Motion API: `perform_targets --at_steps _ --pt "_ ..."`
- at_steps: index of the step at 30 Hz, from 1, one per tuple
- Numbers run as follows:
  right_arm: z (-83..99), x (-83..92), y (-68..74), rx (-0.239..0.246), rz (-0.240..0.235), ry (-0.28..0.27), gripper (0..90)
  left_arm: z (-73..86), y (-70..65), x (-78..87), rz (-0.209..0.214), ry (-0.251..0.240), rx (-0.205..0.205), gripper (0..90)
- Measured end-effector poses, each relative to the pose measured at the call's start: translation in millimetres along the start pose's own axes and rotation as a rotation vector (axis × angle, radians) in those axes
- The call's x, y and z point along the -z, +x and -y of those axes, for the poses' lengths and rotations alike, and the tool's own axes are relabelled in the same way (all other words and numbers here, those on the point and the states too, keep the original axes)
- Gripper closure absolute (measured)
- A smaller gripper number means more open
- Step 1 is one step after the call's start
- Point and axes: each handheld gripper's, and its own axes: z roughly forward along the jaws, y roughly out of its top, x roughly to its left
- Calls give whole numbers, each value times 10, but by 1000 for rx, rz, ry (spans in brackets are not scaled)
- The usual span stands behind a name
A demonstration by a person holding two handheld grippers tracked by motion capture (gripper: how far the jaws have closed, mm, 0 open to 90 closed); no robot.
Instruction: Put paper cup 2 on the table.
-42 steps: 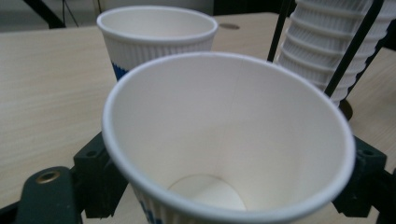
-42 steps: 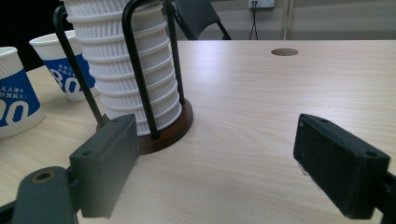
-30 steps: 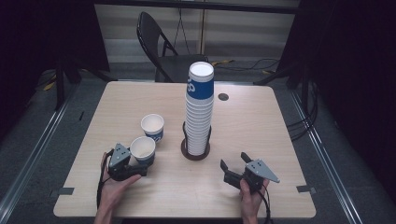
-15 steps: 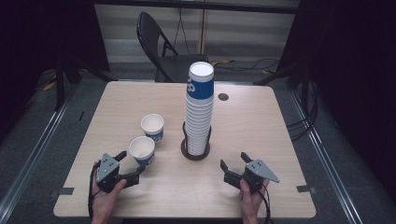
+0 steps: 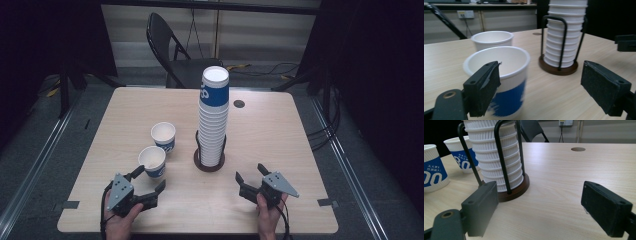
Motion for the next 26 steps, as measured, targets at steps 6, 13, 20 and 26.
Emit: perform_targets --at_steps 6,13,20,26 --pt "10 26 22 5 -2 -8 136 -3 -259 -230 88 -5 -41 156" --pt "19 51 63 12 -11 -7 135 30 -425 -521 133 -21 -42 156" --pt "20 49 79 14 -9 -1 136 130 -461 -674 134 -1 -18 156" --pt "4 14 66 5 23 51 137 134 -444 -659 137 -18 -31 155"
